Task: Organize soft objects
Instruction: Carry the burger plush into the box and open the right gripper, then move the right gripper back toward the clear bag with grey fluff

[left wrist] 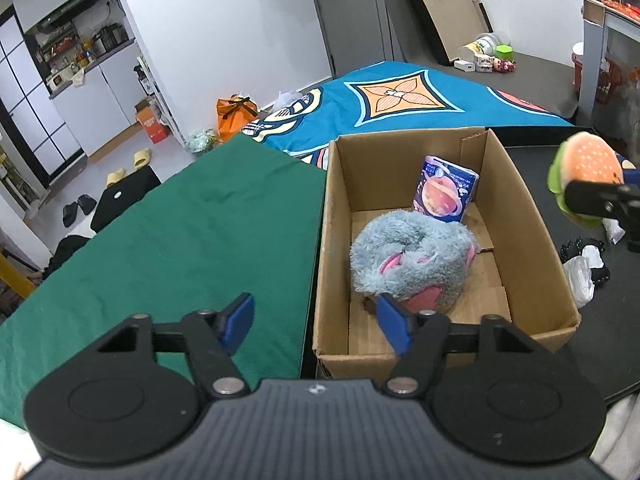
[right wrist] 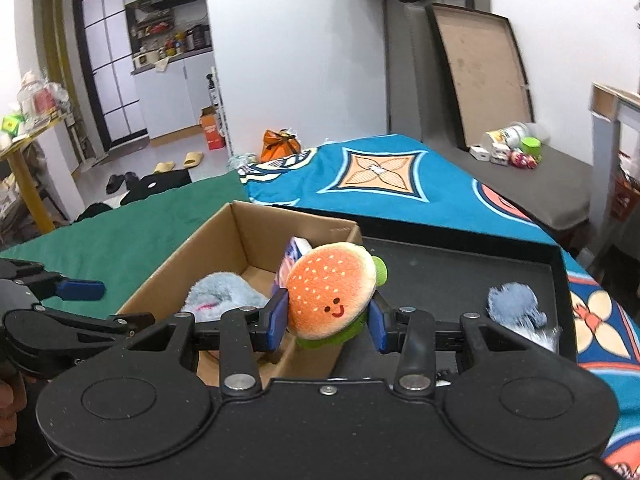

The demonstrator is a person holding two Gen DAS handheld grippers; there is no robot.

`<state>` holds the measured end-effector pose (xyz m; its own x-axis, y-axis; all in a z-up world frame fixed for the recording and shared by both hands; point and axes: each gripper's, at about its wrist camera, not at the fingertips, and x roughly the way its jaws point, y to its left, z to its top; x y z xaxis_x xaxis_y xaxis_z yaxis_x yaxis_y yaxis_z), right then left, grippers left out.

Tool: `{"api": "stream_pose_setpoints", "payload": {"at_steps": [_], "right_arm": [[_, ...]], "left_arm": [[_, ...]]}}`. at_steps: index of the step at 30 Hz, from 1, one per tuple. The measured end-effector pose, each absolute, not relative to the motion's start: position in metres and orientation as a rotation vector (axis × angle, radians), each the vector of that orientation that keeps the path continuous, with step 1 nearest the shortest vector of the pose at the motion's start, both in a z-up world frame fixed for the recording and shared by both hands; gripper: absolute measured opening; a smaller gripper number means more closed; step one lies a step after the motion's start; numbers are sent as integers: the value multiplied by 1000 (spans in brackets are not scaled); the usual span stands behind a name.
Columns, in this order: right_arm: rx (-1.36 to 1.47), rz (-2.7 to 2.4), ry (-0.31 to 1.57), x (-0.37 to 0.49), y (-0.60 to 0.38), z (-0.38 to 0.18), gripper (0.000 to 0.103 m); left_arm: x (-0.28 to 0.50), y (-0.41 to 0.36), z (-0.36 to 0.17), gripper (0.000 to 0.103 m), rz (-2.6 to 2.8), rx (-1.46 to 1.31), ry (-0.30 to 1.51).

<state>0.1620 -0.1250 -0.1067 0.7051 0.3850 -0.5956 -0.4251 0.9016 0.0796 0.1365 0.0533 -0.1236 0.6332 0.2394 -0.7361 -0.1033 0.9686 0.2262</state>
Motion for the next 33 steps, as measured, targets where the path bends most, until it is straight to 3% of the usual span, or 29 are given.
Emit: {"api": "stream_pose_setpoints", "payload": {"at_steps": [9,13,33], "right_arm": [[-177,479,646,176,-91,-102,42],[-246,447,660,176,-77,-107,59],[-199,344,682,166,-127,-115,65]], "left_arm": [[138,63,-129,27,183,100,876],[139,67,-131,9,172,76,882],[137,62,-126,8,210,92,884]]}}
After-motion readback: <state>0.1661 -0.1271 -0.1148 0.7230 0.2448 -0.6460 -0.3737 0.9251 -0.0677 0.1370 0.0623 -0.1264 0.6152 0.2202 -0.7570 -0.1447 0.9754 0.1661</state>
